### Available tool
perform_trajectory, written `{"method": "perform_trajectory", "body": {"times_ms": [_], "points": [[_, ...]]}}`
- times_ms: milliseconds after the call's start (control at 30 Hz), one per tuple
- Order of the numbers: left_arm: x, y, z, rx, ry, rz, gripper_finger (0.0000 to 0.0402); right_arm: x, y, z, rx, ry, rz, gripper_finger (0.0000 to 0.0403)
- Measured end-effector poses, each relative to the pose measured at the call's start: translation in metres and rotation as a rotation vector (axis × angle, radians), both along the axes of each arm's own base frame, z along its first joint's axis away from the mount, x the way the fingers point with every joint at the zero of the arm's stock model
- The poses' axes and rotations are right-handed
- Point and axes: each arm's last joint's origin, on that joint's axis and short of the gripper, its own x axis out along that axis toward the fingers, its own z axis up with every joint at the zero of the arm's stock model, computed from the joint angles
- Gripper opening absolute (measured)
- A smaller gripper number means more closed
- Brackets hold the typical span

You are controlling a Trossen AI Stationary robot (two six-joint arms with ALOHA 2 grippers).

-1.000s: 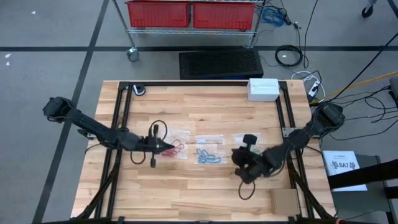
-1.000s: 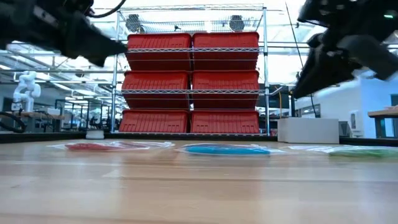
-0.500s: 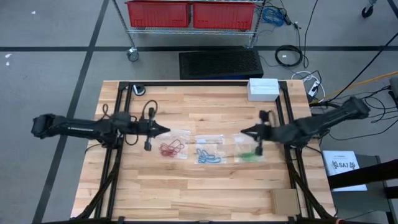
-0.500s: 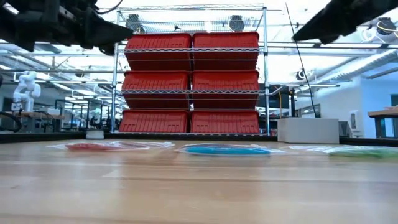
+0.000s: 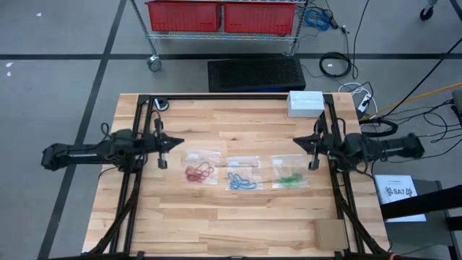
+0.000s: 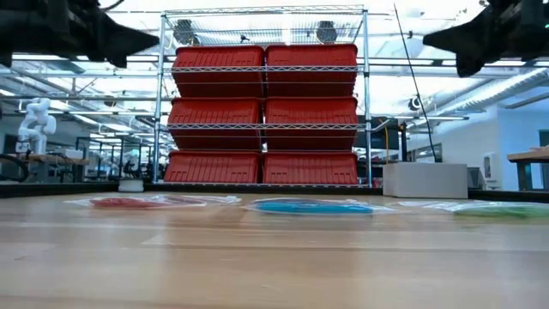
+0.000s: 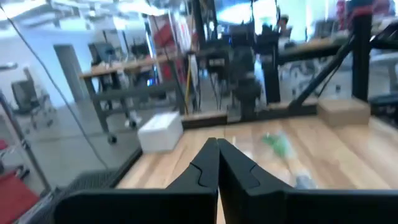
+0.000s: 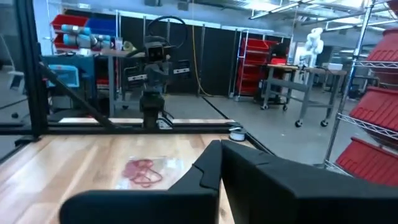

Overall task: Sort rubber bands
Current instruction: Return to Home Position

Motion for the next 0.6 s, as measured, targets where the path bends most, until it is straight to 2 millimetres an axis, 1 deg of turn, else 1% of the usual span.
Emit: {"method": "perform_trajectory", "body": {"times_ms": [67, 233, 333, 467, 533, 600], "points": [[0.002, 0.002, -0.004, -0.002, 0.028, 0.017, 0.0002, -0.001, -0.007, -0.001, -0.006, -0.012, -0.009, 0.0000], [0.002, 0.008, -0.005, 0.003, 0.032, 0.072, 0.0002, 0.001, -0.025, 0.003, -0.039, -0.046, -0.010, 0.0000], [0.000, 0.010, -0.006, 0.001, 0.040, 0.087, 0.0002, 0.000, -0.035, 0.002, -0.045, -0.038, -0.015, 0.0000], [-0.005, 0.009, -0.014, -0.034, 0.112, 0.101, 0.0002, -0.004, -0.042, 0.004, -0.056, -0.050, -0.045, 0.0000], [-0.008, 0.009, -0.018, -0.045, 0.090, 0.118, 0.0002, -0.005, -0.044, 0.004, -0.057, -0.048, -0.077, 0.0000], [-0.009, 0.010, -0.027, -0.045, 0.020, 0.131, 0.0002, -0.005, -0.046, 0.002, -0.053, -0.044, -0.118, 0.0000]]}}
